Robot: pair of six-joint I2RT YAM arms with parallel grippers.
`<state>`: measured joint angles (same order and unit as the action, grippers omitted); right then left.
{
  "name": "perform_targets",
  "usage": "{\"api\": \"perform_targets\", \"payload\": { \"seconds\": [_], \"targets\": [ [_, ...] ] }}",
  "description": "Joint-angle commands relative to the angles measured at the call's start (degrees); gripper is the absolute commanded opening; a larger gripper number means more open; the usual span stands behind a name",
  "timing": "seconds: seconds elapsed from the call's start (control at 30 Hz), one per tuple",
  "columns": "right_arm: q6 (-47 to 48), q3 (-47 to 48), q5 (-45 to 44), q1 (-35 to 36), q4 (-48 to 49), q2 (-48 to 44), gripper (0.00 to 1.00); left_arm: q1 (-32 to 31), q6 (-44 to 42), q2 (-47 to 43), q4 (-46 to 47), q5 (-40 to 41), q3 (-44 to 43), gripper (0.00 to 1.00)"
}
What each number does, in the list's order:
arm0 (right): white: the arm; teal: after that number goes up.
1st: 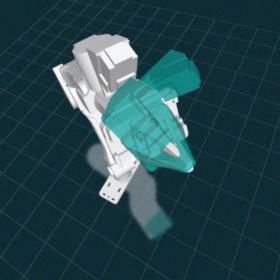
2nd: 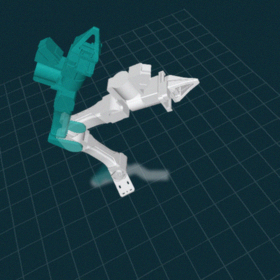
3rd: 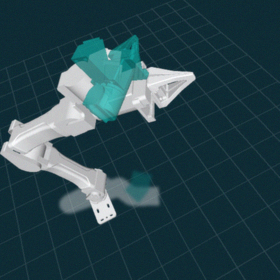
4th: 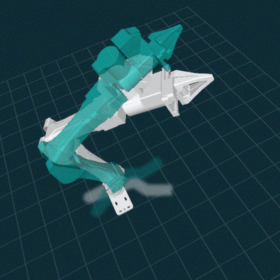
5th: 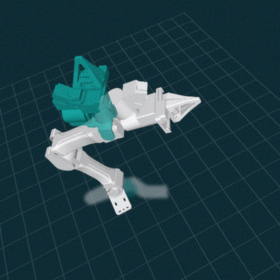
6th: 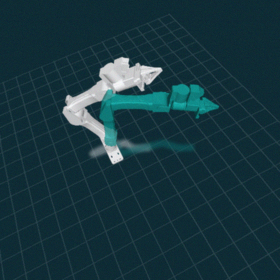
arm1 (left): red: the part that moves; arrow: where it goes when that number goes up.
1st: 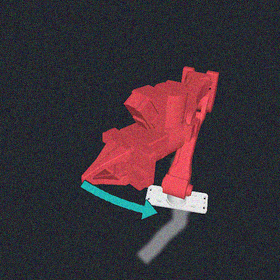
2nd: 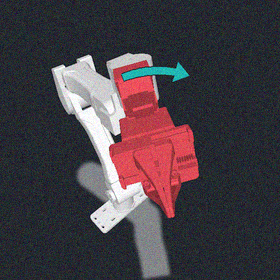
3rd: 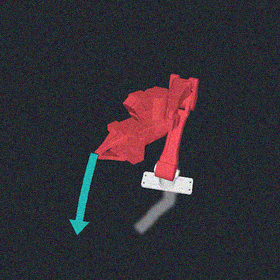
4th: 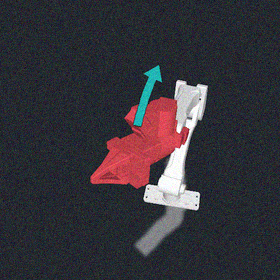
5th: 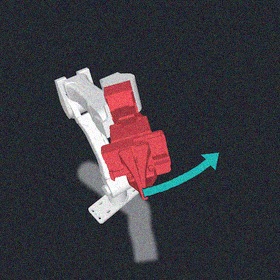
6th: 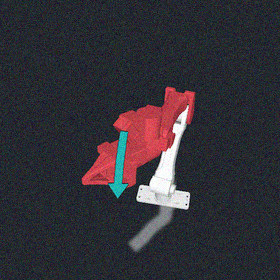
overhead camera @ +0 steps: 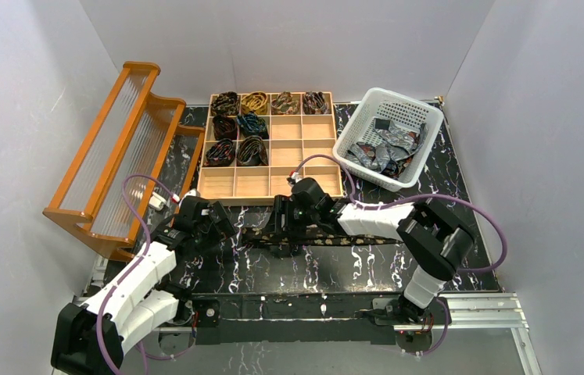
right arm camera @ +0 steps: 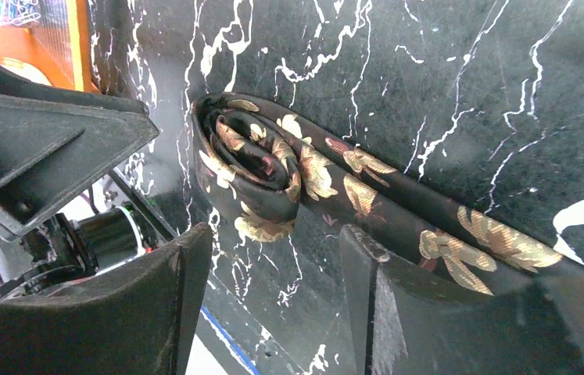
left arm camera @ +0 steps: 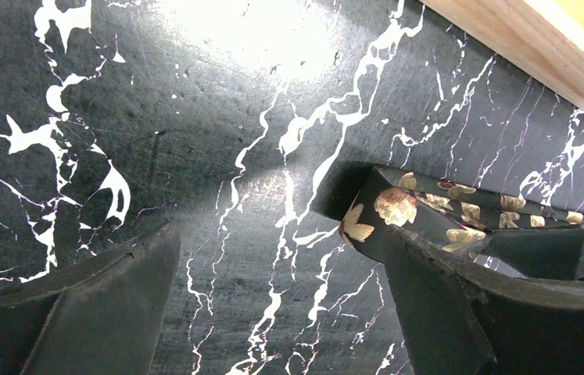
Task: Roll the ties
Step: Roll the tie at the center of the board.
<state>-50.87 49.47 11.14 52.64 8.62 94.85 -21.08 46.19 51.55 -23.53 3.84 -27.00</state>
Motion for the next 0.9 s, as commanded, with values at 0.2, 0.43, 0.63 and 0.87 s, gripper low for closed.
{"api": "perform_targets", "payload": {
  "seconds": [0.2, 0.43, 0.63, 0.87],
  "targets": [
    [-2.67, 5.76, 3.88, 0.16, -1.15, 4.2, 0.58, 0.38, -1.08, 0.81, 2.33, -2.17, 0.88, 0.98],
    [-3.36, 7.34, 2.73, 0.18, -4.62, 6.31, 0.51, 0.43, -1.5, 1.41, 3.6, -3.37, 1.42, 0.98],
    [-2.64, 8.12, 2.02, -0.08, -6.0, 7.73, 0.39, 0.43, -1.87, 2.27, 6.06, -6.11, 2.49, 0.98],
    [-1.1, 8.64, 2.97, -1.75, -7.96, 9.58, 0.3, 0.43, -2.89, 3.57, 11.62, -10.32, 4.5, 0.98]
  ]
}}
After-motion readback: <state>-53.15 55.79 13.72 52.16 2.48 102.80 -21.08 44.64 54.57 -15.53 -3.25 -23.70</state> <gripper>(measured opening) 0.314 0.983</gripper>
